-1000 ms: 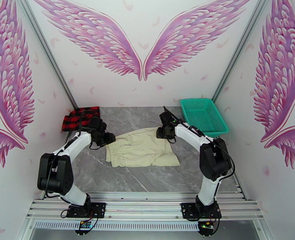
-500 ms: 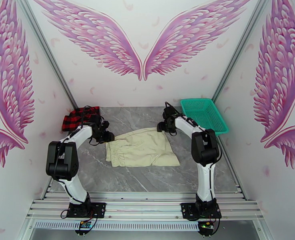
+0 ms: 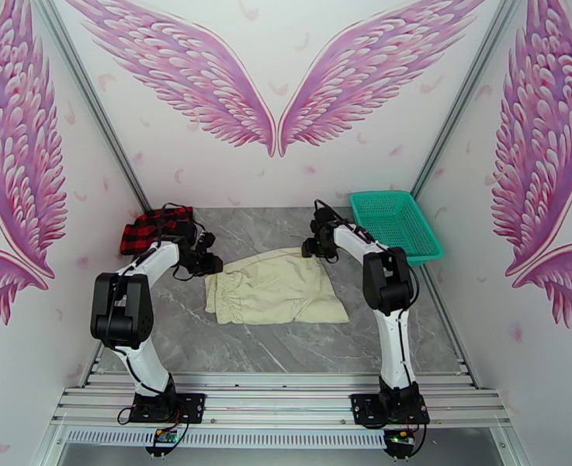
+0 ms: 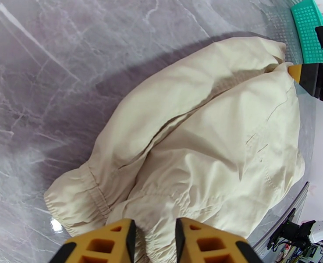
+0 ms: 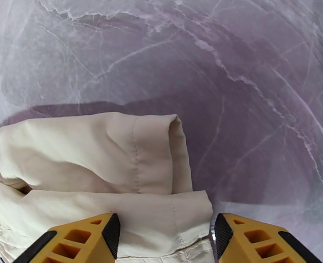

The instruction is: Fold and stack the mixed laundry pile

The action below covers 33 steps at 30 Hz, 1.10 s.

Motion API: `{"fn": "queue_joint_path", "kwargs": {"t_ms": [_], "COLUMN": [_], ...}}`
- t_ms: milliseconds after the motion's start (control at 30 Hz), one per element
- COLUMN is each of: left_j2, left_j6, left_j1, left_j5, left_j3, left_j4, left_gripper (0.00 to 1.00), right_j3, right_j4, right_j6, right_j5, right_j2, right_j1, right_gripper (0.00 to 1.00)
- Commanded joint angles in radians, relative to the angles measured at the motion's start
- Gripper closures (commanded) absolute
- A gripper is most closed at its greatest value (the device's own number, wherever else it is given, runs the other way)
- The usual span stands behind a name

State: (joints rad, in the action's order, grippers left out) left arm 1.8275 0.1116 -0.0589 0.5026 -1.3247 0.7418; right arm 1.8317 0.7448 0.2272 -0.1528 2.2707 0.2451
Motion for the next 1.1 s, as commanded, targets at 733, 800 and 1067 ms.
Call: {"fn": "queue_joint_path", "kwargs": {"t_ms": [733,800,1067], "left_j2": [-0.130,-0.153,-0.162], "left_j6": [0.140,0.160,0.190], "left_j1": [0.061,0.073,0.107], "left_j5": [0.049,0.065,0.080], "left_j3": [0.086,0.092,0.110], "left_j4": [-0.132,-0.141,-0.156], "left_gripper": [1.00,1.00,1.00], "right_j3": [0.005,-0.006,0.012], "right_j4": [-0.037,-0.030,-0.005], "right_j6": [0.063,0.058,0.040], "right_j5": [-0.217,-0.203,-0.167], "right_j2": [-0.056,-0.089,-0.119], "right_j1": [-0.060,-0.060,-0.061], "right_gripper": [0.95,0.96,0.94]}}
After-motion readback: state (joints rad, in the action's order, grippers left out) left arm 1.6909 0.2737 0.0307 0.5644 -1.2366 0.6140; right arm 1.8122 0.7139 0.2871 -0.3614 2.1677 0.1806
